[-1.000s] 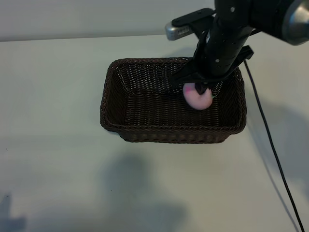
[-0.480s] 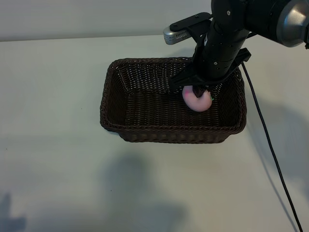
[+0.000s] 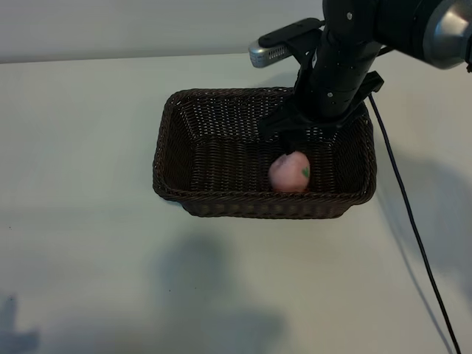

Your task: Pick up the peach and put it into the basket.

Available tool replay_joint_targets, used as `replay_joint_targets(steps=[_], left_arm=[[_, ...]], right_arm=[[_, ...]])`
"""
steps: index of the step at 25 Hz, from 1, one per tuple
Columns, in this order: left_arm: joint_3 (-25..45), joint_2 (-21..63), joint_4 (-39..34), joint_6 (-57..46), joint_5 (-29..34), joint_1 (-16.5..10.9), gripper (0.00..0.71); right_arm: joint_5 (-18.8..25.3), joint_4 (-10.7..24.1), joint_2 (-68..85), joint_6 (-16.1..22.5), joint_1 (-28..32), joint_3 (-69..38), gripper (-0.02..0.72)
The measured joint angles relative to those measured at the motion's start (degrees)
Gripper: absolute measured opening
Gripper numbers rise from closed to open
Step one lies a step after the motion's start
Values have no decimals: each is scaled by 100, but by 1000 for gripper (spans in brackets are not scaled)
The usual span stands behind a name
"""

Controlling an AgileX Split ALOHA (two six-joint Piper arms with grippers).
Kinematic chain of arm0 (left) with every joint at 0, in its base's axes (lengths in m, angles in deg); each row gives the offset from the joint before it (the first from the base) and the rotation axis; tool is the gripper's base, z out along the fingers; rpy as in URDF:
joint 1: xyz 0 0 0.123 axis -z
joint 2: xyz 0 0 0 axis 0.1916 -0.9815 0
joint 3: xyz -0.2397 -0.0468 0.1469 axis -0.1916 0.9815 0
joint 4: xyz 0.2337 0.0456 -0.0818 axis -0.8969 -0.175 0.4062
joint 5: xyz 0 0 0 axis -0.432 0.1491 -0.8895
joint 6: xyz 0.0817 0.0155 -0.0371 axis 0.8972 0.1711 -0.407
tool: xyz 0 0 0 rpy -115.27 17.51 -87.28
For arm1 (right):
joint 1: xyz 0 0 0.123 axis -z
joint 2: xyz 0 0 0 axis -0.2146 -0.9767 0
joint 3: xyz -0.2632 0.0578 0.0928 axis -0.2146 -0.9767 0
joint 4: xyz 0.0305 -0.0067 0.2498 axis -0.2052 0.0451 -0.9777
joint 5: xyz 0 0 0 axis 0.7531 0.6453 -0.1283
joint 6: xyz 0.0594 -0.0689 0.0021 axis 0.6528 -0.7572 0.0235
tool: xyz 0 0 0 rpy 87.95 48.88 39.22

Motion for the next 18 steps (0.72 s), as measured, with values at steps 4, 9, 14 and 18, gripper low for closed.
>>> replay_joint_targets(steps=[4, 9, 14, 18], left_arm=[[0, 0, 0, 0, 0, 0, 592], [0, 0, 0, 0, 0, 0, 592], [0, 0, 0, 0, 0, 0, 592], [0, 0, 0, 0, 0, 0, 592]], right_arm=[[206, 99, 47, 55, 6, 385, 612], [485, 538, 87, 236, 276, 721, 599], [569, 699, 96, 242, 1039, 772, 594], [609, 742, 96, 90, 1852, 772, 593]])
